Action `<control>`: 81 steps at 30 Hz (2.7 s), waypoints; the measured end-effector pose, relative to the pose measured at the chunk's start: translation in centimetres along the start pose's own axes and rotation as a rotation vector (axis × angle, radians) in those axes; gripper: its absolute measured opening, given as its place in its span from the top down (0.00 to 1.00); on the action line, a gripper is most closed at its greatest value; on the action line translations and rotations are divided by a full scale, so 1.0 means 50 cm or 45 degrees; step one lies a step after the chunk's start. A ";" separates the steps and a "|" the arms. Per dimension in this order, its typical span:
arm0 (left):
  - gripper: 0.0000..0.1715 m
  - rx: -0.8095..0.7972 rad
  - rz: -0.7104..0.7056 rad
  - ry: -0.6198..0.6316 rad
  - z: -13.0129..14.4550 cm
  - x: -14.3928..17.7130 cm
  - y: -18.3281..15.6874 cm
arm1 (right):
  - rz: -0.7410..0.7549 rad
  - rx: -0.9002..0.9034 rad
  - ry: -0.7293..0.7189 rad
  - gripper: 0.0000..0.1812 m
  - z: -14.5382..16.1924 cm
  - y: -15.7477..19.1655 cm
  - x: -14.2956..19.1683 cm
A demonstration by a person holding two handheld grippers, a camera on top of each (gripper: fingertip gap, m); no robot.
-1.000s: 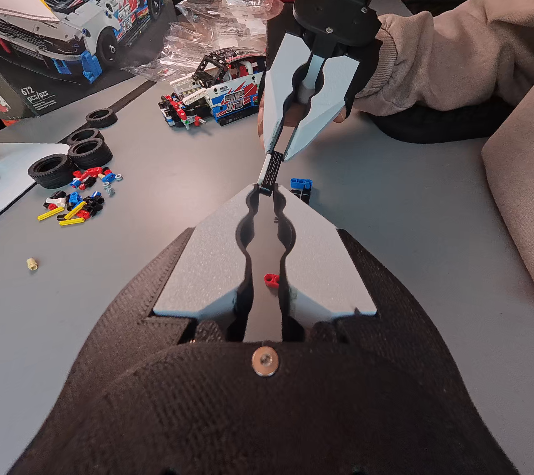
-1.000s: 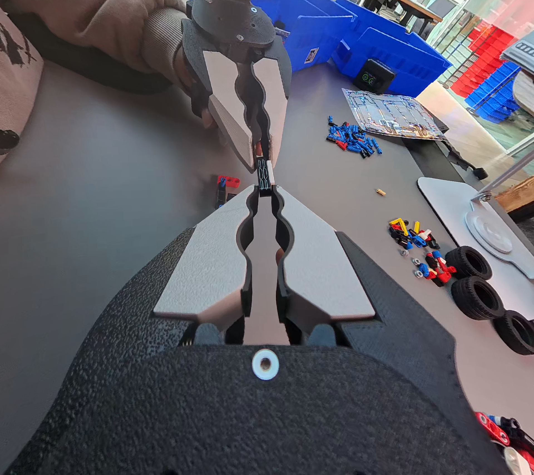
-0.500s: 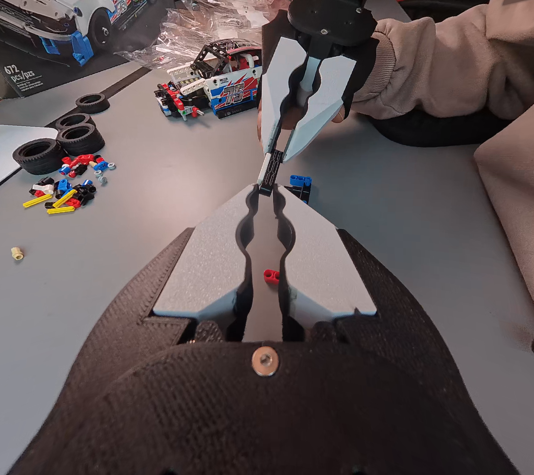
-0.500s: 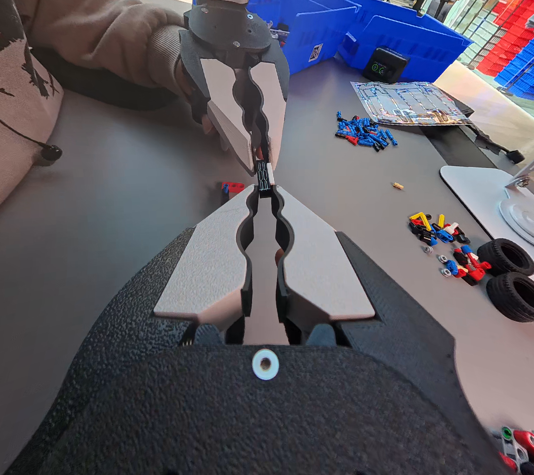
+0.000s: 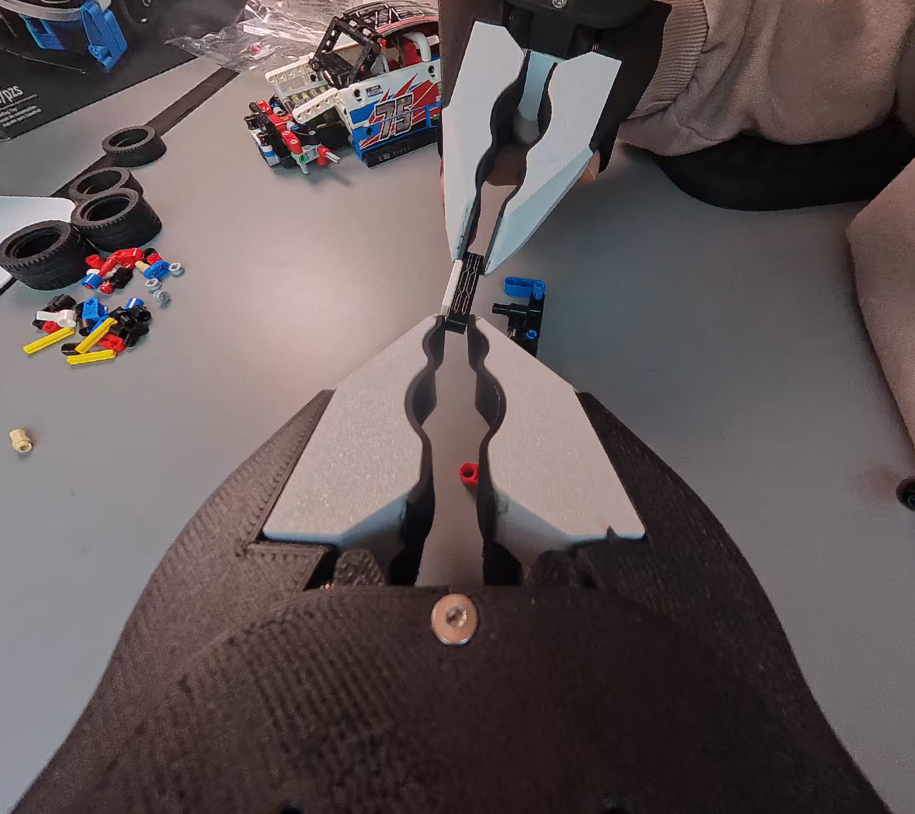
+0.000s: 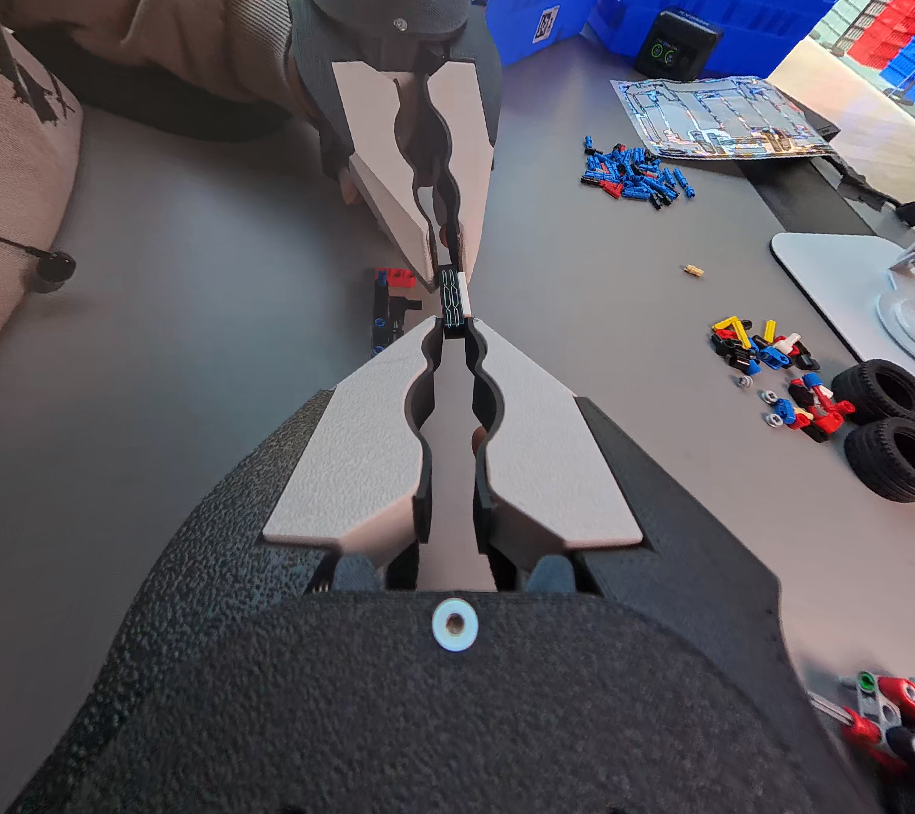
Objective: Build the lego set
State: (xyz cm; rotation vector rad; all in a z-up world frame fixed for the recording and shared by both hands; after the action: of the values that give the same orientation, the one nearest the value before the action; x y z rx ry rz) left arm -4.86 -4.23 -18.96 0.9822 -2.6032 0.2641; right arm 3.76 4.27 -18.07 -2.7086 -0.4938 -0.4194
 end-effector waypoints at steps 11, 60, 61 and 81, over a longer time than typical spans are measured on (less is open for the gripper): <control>0.82 0.074 0.106 0.020 0.008 0.003 -0.006 | -0.035 -0.008 0.048 0.97 0.011 0.002 -0.004; 0.86 -0.068 0.150 0.258 0.015 -0.025 -0.018 | -0.241 0.162 0.273 0.97 0.004 0.005 -0.012; 0.86 -0.079 0.149 0.264 0.014 -0.025 -0.019 | -0.240 0.161 0.288 0.97 0.002 0.005 -0.012; 0.86 -0.149 0.119 0.334 0.025 -0.031 -0.024 | -0.228 0.177 0.312 0.97 -0.007 0.009 -0.012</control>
State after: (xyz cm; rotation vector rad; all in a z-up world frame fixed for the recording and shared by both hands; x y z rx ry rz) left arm -3.29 -4.54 -20.66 0.7339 -2.3971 0.2434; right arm 3.33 3.56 -18.12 -2.4456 -0.6702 -0.7261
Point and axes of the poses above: each gripper's, where its closed fingertips meet, x back along the fingers, z out of its underside, y = z × x across the jaws, the point moved 6 cm from there along x, back along the fingers, and after that the axes turned 15 degrees about z, right-handed, at the moved point
